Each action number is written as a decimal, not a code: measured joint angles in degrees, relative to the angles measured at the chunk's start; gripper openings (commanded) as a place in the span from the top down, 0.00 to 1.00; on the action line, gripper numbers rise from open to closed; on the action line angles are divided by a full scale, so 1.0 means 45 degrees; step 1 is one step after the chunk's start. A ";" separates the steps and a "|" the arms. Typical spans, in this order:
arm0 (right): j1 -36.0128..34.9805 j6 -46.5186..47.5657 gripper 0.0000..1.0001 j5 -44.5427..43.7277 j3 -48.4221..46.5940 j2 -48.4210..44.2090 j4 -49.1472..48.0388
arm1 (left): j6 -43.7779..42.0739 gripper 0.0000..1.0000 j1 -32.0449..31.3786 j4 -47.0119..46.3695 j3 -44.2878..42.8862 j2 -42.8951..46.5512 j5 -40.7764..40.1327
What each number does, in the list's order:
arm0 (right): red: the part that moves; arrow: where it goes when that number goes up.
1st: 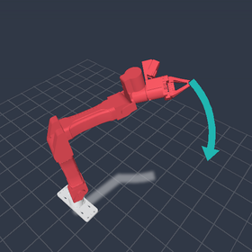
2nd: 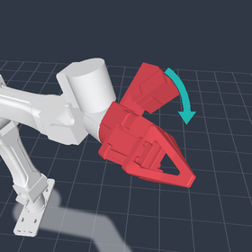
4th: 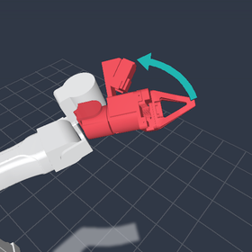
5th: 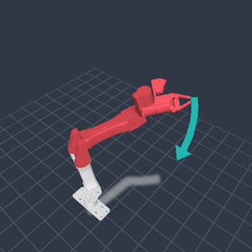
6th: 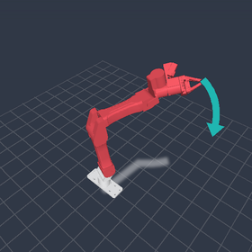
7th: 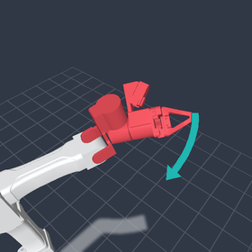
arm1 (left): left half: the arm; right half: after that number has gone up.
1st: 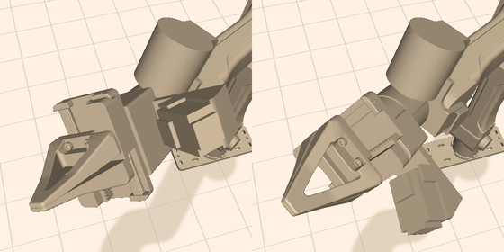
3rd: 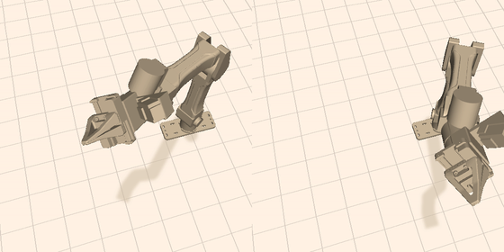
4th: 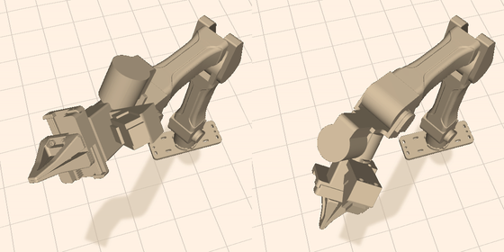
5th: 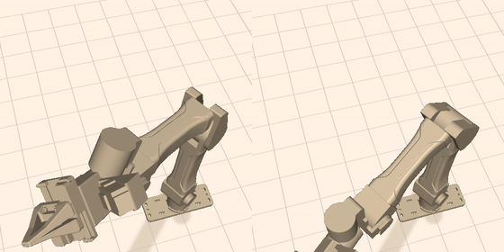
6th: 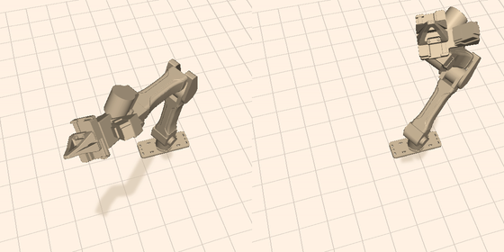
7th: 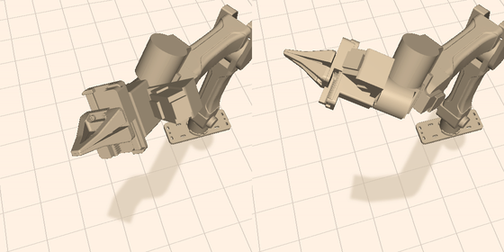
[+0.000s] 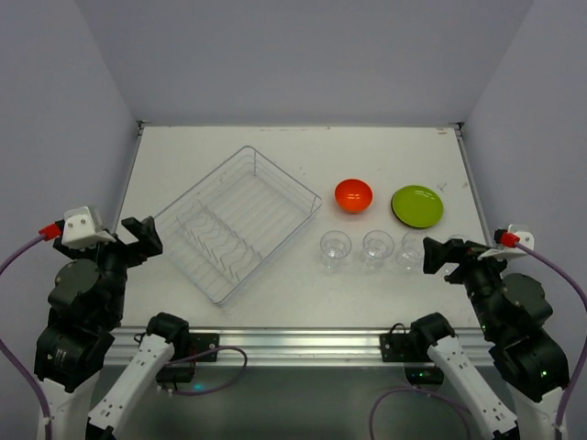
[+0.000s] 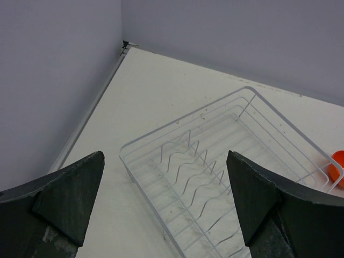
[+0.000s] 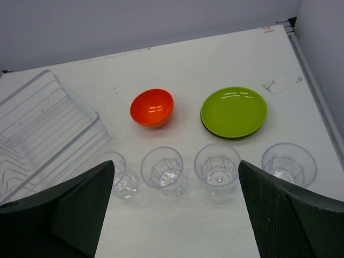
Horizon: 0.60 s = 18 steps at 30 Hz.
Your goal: Unload the mixed dishes from the dish rack
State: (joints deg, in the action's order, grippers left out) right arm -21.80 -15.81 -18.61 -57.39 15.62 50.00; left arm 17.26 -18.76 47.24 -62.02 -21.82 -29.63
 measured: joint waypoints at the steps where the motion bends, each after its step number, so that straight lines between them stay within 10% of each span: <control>1: 0.0000 -0.0029 0.01 0.0000 -0.0063 0.0005 0.0078 | -0.0136 0.00 0.0000 0.0078 0.0005 0.0238 0.0005; 18: 0.0000 0.0447 0.01 0.0219 -0.0510 -0.1574 0.0845 | -0.1885 0.00 0.0000 -0.0573 0.1277 0.2249 0.0199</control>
State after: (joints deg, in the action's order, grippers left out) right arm -21.80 -13.80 -17.63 -59.68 8.54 53.80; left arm 8.78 -18.76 44.66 -56.27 -11.70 -28.73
